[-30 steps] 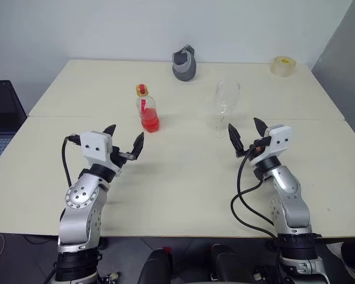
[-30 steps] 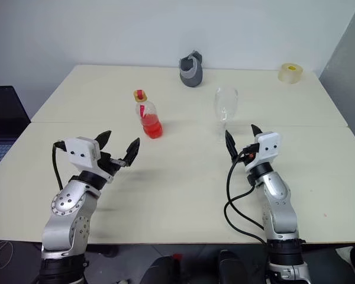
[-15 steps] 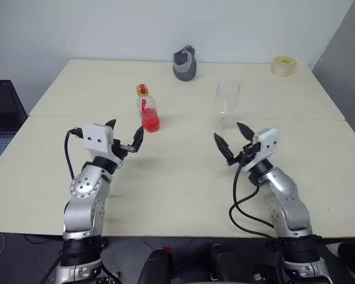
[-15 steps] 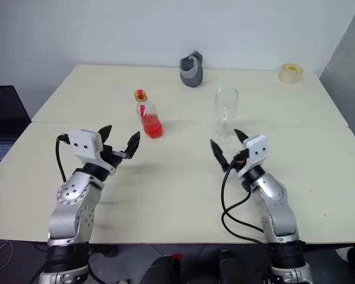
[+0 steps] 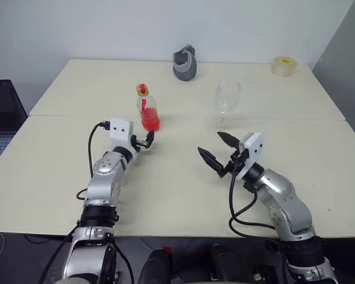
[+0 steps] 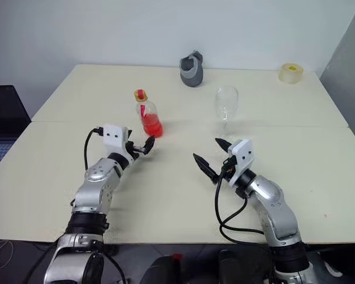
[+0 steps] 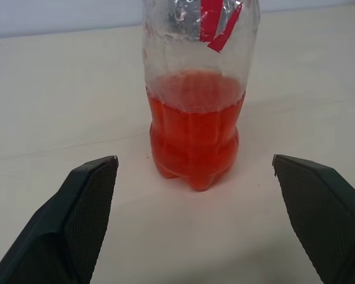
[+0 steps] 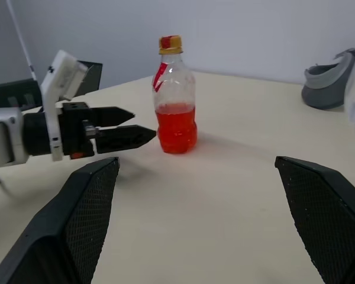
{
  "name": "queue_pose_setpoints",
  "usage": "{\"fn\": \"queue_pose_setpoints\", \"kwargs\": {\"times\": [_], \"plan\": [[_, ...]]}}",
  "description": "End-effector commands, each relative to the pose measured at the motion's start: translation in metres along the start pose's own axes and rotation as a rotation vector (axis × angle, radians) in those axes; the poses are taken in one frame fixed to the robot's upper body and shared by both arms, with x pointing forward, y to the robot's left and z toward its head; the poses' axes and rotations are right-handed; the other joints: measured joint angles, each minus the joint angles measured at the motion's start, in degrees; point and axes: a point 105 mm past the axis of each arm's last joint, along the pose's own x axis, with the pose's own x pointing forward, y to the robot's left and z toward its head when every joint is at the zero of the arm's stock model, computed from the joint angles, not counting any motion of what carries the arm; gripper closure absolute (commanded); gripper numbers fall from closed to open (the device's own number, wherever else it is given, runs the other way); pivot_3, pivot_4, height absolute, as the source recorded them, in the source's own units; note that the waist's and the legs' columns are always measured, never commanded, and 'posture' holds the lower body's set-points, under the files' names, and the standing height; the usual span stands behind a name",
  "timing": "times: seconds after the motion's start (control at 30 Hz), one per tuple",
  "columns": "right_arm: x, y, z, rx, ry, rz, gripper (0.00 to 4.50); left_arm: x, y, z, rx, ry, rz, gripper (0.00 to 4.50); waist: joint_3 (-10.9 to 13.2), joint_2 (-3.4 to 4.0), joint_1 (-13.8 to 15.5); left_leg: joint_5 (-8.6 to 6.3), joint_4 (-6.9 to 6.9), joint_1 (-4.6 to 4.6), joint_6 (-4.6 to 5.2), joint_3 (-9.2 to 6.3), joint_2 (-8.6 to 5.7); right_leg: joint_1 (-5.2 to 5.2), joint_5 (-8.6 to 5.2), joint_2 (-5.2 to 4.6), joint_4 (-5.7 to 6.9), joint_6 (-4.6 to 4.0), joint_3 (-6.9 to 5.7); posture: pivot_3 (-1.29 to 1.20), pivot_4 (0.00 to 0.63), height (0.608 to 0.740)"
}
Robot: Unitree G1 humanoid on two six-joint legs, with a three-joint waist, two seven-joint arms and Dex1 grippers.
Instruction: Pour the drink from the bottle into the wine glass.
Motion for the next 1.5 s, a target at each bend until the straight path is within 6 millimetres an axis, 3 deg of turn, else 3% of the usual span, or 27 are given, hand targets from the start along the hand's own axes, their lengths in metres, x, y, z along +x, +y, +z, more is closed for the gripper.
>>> {"fn": "queue_pose_setpoints", "kwargs": {"times": [0.03, 0.17, 0.7, 1.27, 1.37, 1.5], "plan": [[0.003, 0.011, 0.018, -0.052, -0.040, 0.068, 0.02, 0.010, -0.001, 0.012, 0.029, -0.042, -0.008, 0.00, 0.00, 0.00, 0.00, 0.00, 0.00, 0.00, 0.00, 0.00, -0.01, 0.00, 0.00, 0.00, 0.00, 0.00, 0.00, 0.00, 0.150, 0.740], [0.005, 0.014, 0.020, -0.062, -0.035, 0.091, 0.02, 0.025, -0.005, 0.013, 0.045, -0.024, -0.036, 0.00, 0.01, -0.01, 0.00, 0.00, 0.03, -0.04, 0.00, 0.01, -0.03, 0.00, 0.00, 0.00, 0.00, 0.00, -0.20, 0.00, 0.150, 0.740], [0.008, 0.017, 0.026, -0.057, -0.052, 0.091, 0.02, 0.050, -0.003, 0.020, 0.005, -0.026, -0.030, 0.00, 0.01, -0.02, 0.02, 0.01, 0.09, -0.22, -0.01, -0.14, -0.04, -0.01, 0.00, -0.03, -0.05, 0.00, -0.76, 0.00, 0.150, 0.740], [0.012, 0.019, 0.029, -0.055, -0.069, 0.094, 0.02, 0.063, -0.006, 0.026, -0.102, -0.019, -0.030, 0.00, 0.02, -0.03, 0.00, 0.01, 0.10, -0.23, -0.01, -0.14, -0.06, -0.01, 0.00, -0.03, -0.03, 0.00, -0.79, 0.00, 0.150, 0.740], [0.013, 0.020, 0.029, -0.056, -0.072, 0.096, 0.00, 0.064, -0.007, 0.029, -0.109, -0.026, -0.033, 0.56, 0.02, -0.03, 0.00, 0.01, 0.10, -0.23, -0.01, -0.15, -0.06, -0.01, 0.00, -0.03, -0.02, 0.00, -0.80, 0.00, 0.150, 0.740], [0.013, 0.021, 0.030, -0.060, -0.074, 0.098, 0.00, 0.065, -0.007, 0.033, -0.087, -0.038, -0.042, 1.71, 0.02, -0.03, 0.00, 0.02, 0.11, -0.24, -0.01, -0.15, -0.07, -0.01, 0.00, -0.03, -0.02, 0.00, -0.80, 0.00, 0.150, 0.740]]}}
